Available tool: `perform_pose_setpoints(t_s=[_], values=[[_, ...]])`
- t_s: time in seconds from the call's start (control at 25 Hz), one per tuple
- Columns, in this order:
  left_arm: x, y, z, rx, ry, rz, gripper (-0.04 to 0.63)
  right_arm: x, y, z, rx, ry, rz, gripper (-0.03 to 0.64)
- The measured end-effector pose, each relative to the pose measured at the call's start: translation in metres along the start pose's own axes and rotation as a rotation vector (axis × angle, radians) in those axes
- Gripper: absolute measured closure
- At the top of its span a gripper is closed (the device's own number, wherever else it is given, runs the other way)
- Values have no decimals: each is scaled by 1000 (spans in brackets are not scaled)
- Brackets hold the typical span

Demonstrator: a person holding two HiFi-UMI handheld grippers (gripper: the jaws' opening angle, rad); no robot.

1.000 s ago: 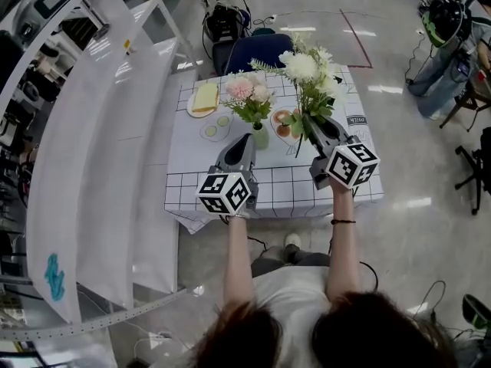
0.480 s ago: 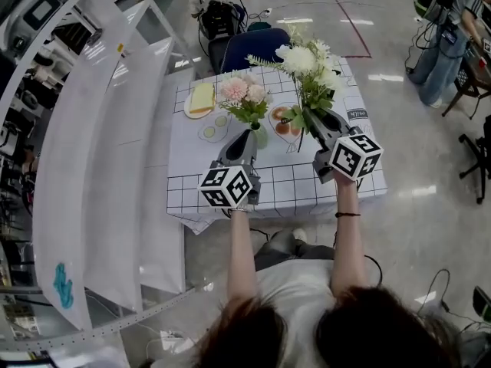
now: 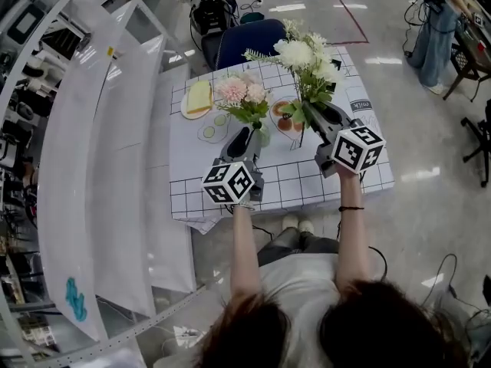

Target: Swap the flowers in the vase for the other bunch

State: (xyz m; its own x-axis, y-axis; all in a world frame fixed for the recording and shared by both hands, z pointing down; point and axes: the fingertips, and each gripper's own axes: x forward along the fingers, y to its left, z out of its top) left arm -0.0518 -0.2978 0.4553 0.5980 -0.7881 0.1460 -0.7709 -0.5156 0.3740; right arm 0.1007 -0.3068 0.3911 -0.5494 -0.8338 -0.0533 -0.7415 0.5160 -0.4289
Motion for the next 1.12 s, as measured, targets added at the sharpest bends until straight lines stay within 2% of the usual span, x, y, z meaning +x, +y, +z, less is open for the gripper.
perform_pose_setpoints(t_s=[0.36, 0.8, 1.12], values=[[13, 17, -11, -11, 48, -9, 465, 5, -10, -11, 19, 7, -44, 572], [27, 34, -29, 17, 97, 6, 381, 9, -17, -22, 33, 14, -70, 572], [38, 35, -33, 58, 121, -37, 356, 10, -22, -30, 43, 13, -92, 572]])
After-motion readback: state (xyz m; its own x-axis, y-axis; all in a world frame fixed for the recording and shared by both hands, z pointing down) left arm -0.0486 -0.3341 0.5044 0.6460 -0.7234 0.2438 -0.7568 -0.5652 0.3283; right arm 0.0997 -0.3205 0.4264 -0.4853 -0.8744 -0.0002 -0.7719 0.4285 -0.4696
